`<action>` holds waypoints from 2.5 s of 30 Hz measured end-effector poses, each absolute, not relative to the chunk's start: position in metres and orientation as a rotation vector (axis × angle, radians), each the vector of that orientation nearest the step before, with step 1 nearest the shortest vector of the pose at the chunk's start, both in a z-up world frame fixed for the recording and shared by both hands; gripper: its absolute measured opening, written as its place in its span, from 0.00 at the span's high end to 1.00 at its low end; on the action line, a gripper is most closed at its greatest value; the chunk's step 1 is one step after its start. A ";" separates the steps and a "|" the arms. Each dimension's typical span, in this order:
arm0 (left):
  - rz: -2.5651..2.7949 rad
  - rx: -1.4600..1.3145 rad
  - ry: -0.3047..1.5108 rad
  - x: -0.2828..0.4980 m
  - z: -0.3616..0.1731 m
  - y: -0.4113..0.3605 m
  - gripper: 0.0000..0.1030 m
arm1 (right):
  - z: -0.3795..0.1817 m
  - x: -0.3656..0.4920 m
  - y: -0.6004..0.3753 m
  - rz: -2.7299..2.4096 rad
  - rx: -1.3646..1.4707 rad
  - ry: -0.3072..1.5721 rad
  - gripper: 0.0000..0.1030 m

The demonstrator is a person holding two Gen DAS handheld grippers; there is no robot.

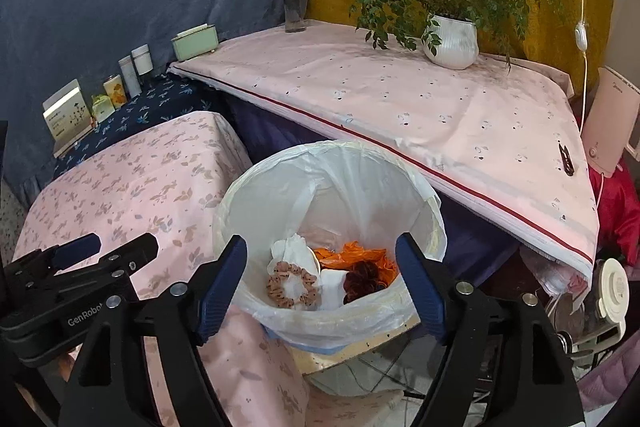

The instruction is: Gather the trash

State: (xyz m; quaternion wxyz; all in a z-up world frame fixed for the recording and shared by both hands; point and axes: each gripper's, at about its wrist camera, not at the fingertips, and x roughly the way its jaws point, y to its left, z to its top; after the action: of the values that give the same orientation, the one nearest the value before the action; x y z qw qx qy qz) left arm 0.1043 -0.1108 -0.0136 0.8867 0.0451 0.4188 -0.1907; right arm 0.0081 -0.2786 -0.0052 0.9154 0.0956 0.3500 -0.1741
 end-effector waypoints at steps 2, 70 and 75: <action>-0.381 0.090 0.867 0.097 -0.014 -0.102 0.18 | -0.006 0.001 -0.274 -0.357 0.191 0.725 0.18; -0.300 0.099 0.907 0.036 -0.032 -0.071 0.09 | -0.049 -0.050 -0.245 -0.327 0.139 0.845 0.07; -0.296 0.090 0.913 0.039 -0.034 -0.069 0.09 | -0.050 -0.050 -0.244 -0.324 0.142 0.845 0.07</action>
State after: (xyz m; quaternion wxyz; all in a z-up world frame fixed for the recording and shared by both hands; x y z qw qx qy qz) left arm 0.0390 -0.0695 -0.0340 0.8861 0.0432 0.4390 -0.1423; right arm -0.0496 -0.2439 -0.0502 0.8969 0.0687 0.4079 -0.1563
